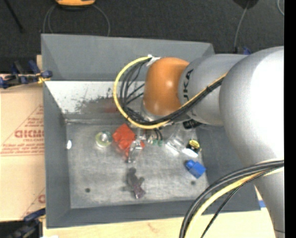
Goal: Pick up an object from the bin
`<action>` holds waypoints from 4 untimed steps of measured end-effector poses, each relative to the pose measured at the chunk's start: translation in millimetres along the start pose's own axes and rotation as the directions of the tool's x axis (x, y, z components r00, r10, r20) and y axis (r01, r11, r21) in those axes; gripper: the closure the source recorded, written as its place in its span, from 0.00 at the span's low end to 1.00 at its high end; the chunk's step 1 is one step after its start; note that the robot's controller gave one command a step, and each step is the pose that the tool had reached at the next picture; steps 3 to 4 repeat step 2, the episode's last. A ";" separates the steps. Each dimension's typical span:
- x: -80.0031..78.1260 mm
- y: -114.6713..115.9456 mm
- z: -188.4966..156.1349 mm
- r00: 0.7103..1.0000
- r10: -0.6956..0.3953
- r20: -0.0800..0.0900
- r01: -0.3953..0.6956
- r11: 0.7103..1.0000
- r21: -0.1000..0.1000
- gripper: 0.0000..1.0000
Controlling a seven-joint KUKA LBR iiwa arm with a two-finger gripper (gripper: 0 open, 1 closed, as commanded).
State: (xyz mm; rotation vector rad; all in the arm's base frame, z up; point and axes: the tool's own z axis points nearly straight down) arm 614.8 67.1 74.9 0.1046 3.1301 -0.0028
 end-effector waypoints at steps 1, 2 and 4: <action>-2.3 -0.6 -2.4 1.000 0.003 -0.002 -0.003 1.000 -0.001 0.00; -3.0 -0.7 -2.9 1.000 0.004 0.000 -0.004 1.000 -0.002 1.00; -3.0 -0.7 -2.9 1.000 0.004 0.000 -0.004 1.000 -0.002 1.00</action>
Offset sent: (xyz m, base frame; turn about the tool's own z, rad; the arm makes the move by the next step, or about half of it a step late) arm 0.0000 0.0000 0.0000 0.0000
